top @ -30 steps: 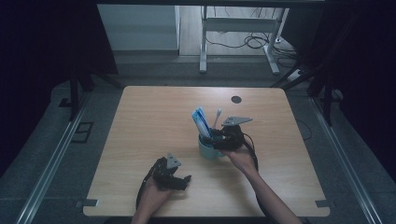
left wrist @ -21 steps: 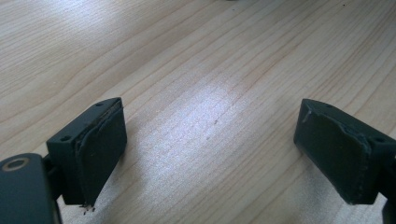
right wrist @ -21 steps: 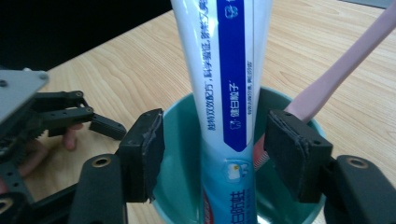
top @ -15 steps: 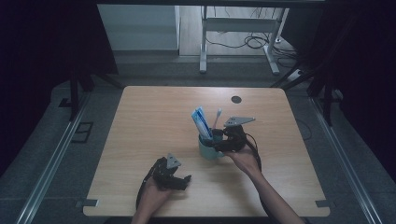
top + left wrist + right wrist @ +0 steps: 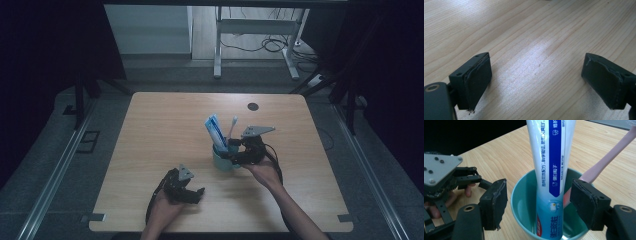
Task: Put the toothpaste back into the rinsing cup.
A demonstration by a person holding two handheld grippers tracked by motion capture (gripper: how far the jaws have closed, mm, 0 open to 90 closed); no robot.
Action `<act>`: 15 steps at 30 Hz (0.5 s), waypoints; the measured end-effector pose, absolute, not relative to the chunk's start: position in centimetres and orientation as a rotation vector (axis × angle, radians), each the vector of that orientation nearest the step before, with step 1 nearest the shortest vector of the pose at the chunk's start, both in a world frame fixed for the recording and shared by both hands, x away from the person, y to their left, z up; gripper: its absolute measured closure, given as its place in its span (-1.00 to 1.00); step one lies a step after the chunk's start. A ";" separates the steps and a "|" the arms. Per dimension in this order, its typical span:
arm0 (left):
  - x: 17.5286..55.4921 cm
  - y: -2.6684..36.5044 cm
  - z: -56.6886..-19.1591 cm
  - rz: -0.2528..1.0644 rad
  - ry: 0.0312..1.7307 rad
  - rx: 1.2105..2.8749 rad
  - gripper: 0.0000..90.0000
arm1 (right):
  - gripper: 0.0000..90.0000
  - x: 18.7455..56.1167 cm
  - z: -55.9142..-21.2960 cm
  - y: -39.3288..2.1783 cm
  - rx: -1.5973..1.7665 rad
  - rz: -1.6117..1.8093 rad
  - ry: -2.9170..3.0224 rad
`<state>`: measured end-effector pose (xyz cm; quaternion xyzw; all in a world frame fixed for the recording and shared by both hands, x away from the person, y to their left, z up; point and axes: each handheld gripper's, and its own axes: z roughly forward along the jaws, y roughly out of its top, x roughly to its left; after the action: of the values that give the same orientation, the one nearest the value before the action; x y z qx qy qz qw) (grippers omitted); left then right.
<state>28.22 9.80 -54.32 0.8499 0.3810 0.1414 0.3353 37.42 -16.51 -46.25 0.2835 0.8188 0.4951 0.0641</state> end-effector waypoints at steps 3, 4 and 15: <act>28.2 9.8 -54.3 0.366 0.998 2.215 -0.79 | -0.38 37.2 -46.2 -16.5 0.841 1.477 2.481; 28.2 9.8 -54.3 0.369 0.993 2.217 -0.79 | -0.39 37.1 -46.3 -16.5 0.835 1.471 2.484; 28.2 9.8 -54.3 0.370 0.997 2.218 -0.79 | -0.46 36.6 -46.3 -16.4 0.800 1.425 2.514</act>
<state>28.23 9.79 -54.31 0.8498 0.3821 0.1417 0.3343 36.63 -16.41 -46.29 0.2661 0.8363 0.4740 0.0715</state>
